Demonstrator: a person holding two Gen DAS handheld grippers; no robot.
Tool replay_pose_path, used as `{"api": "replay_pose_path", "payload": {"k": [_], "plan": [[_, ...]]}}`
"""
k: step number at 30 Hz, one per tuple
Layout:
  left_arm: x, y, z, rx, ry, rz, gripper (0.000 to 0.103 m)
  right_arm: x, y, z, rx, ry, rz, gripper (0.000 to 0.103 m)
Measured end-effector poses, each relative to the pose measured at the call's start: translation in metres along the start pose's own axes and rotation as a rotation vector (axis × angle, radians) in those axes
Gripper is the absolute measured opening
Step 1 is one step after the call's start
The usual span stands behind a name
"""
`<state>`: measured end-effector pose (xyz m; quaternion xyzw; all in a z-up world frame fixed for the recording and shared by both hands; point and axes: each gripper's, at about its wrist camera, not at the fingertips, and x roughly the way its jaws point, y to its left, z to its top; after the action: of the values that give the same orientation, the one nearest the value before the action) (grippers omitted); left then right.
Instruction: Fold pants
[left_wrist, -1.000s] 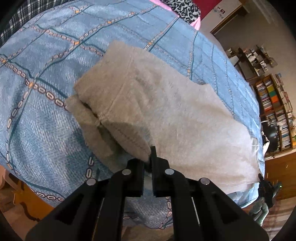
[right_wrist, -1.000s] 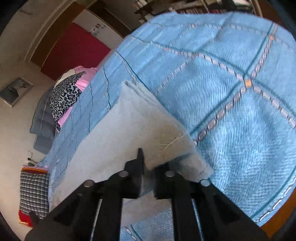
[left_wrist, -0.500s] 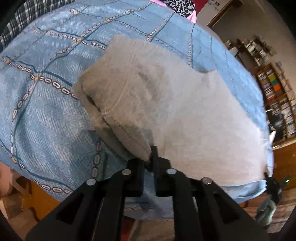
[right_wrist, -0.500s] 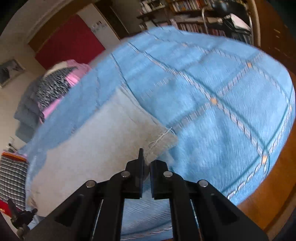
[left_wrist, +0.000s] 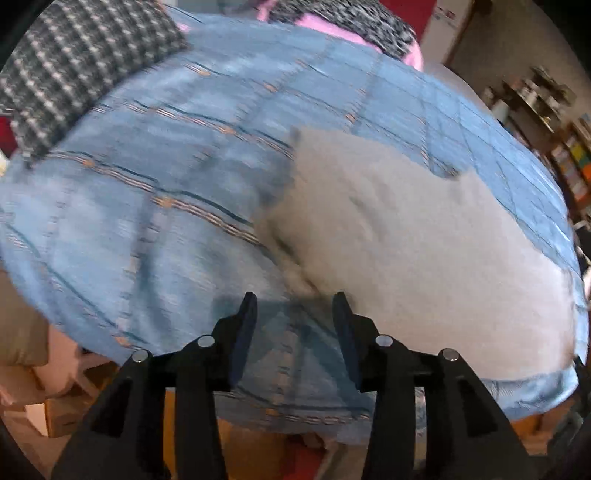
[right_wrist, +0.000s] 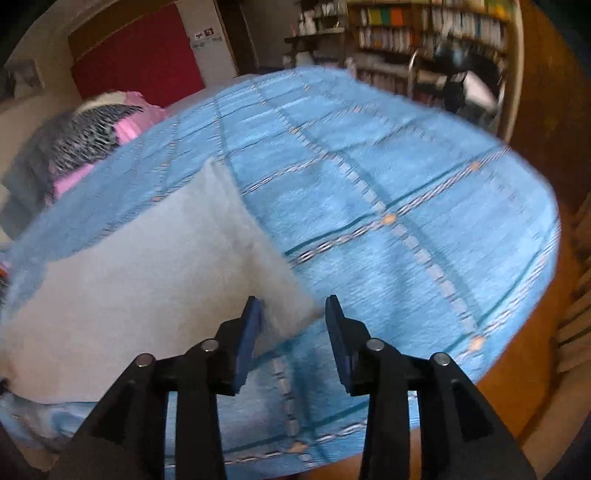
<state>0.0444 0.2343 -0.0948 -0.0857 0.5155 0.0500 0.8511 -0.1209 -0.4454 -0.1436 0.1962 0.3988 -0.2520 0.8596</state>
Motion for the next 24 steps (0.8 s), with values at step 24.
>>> {"api": "replay_pose_path", "payload": {"k": [24], "plan": [[0.057,-0.162,0.083,0.298,-0.040,-0.088,0.044,0.084,0.132,0.100,-0.149,0.038,0.181,0.045]]}}
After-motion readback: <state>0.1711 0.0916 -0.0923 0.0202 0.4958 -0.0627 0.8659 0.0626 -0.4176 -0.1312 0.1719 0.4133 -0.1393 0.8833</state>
